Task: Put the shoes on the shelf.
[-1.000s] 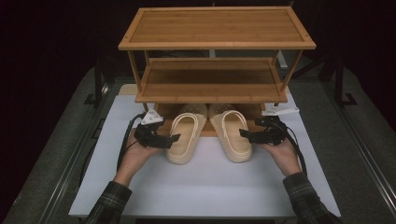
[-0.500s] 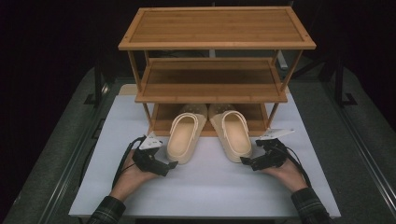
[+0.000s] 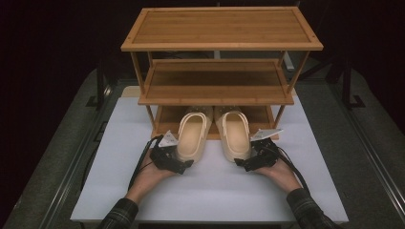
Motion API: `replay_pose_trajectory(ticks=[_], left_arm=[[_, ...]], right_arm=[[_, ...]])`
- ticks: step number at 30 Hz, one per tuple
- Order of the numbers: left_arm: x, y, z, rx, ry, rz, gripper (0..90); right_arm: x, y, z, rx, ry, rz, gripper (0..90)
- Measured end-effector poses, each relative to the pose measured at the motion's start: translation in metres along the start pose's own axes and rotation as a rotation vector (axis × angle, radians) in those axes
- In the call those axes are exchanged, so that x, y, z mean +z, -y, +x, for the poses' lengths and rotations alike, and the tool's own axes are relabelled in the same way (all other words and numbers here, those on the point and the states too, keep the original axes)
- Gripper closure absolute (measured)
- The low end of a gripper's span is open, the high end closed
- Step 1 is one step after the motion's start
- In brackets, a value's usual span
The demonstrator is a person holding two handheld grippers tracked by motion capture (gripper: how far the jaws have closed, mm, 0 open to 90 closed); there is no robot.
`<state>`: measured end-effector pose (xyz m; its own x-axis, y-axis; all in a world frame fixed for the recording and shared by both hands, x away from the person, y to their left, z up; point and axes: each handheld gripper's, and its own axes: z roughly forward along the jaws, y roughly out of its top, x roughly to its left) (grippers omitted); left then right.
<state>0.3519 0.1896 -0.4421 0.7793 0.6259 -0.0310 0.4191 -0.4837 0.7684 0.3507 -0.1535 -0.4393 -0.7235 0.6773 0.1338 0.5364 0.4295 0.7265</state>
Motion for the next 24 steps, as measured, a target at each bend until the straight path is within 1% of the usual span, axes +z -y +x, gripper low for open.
replay_pose_trajectory(ticks=[2,4,6,7,8,9,10,13,14,16,19,21,22,23,24], left_arm=[[0.004,-0.005,-0.003,0.014,0.000,0.007,0.0],[0.009,-0.009,-0.008,0.023,0.013,0.005,0.0],[0.015,-0.013,-0.013,0.047,0.014,0.011,0.0],[0.015,-0.013,-0.013,0.047,0.014,0.011,0.0],[0.019,-0.017,-0.016,0.052,0.011,0.014,0.0],[0.019,-0.017,-0.016,0.052,0.011,0.014,0.0],[0.021,-0.018,-0.016,0.057,0.001,0.013,0.0],[0.022,-0.019,-0.017,0.058,-0.006,0.013,0.0],[0.021,-0.021,-0.016,0.074,-0.018,0.004,0.0],[0.021,-0.026,-0.012,0.059,-0.014,-0.001,0.0],[0.019,-0.034,-0.004,0.034,-0.002,-0.033,0.0],[0.020,-0.039,0.001,0.034,-0.004,-0.039,0.0],[0.021,-0.041,0.004,0.036,-0.006,-0.042,0.0],[0.021,-0.041,0.004,0.036,-0.006,-0.042,0.0],[0.023,-0.044,0.009,0.026,-0.009,-0.055,0.0]], right_arm=[[0.004,-0.004,0.002,-0.009,0.005,0.002,1.1],[0.010,-0.008,0.005,-0.015,0.006,0.001,1.5],[0.014,-0.012,0.009,-0.026,0.009,-0.002,2.2],[0.014,-0.012,0.009,-0.026,0.009,-0.002,2.2],[0.018,-0.014,0.011,-0.031,0.010,-0.009,3.8],[0.020,-0.015,0.013,-0.032,0.021,-0.012,3.2],[0.021,-0.015,0.014,-0.037,0.034,-0.006,3.2],[0.023,-0.018,0.014,-0.024,0.046,-0.001,3.2],[0.023,-0.020,0.015,-0.022,0.050,0.000,3.2],[0.023,-0.025,0.016,-0.024,0.065,-0.009,3.3],[0.021,-0.032,0.012,0.008,0.052,-0.049,3.3],[0.021,-0.037,0.009,0.022,0.052,-0.064,3.3],[0.022,-0.039,0.006,0.019,0.054,-0.067,3.3],[0.022,-0.039,0.006,0.019,0.054,-0.067,3.3],[0.024,-0.044,0.002,0.025,0.059,-0.080,3.2]])
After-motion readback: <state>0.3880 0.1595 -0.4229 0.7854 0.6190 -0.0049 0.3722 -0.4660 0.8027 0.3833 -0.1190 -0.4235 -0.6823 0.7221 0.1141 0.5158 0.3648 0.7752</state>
